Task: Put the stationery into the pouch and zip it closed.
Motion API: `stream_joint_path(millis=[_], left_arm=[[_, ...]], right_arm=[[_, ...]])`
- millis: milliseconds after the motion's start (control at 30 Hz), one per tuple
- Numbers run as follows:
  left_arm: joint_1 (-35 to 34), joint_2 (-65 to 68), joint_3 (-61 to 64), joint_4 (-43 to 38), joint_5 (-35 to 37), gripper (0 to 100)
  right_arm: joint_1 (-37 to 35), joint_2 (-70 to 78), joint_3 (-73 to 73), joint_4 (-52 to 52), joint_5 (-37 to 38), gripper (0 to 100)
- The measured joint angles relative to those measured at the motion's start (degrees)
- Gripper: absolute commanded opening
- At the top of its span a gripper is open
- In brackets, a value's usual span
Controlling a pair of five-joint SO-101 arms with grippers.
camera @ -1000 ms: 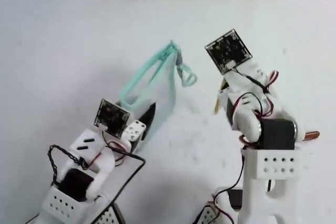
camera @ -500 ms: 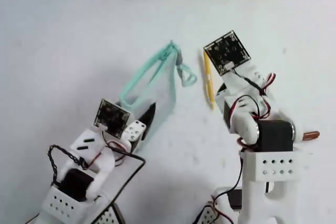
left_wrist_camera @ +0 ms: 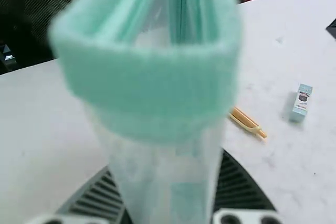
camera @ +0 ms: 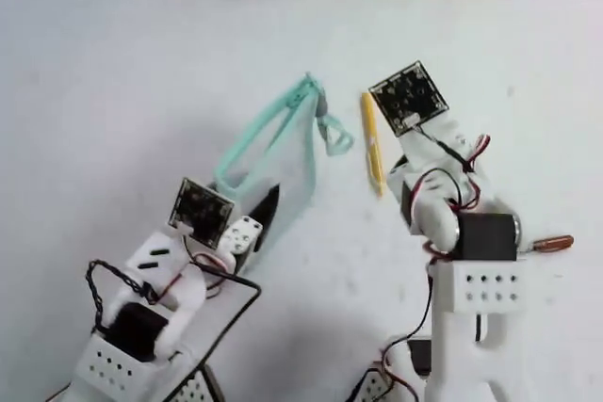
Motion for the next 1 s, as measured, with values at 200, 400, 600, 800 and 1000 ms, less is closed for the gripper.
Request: stream_joint_path(millis=[200, 400, 600, 800, 1000], left_arm=[[0.0, 0.0, 0.0, 0.0, 0.0, 14], [0.0, 0.0, 0.0, 0.0, 0.0, 14], [0.0, 0.0, 0.0, 0.0, 0.0, 14], [0.0, 0.0, 0.0, 0.0, 0.0, 14], [0.0, 0.0, 0.0, 0.0, 0.0, 14]], right_arm=[[-0.3, 17.7, -3.7, -1.4, -1.8, 26.9], [-1.8, 39.1, -16.7, -1.4, -4.6, 26.9], [-4.7, 56.4, -33.4, -1.4, -12.0, 25.1], [-4.7, 74.2, -46.6, -1.1, -15.2, 17.0], [-5.5, 86.9, -59.0, 2.5, -15.6, 16.6]])
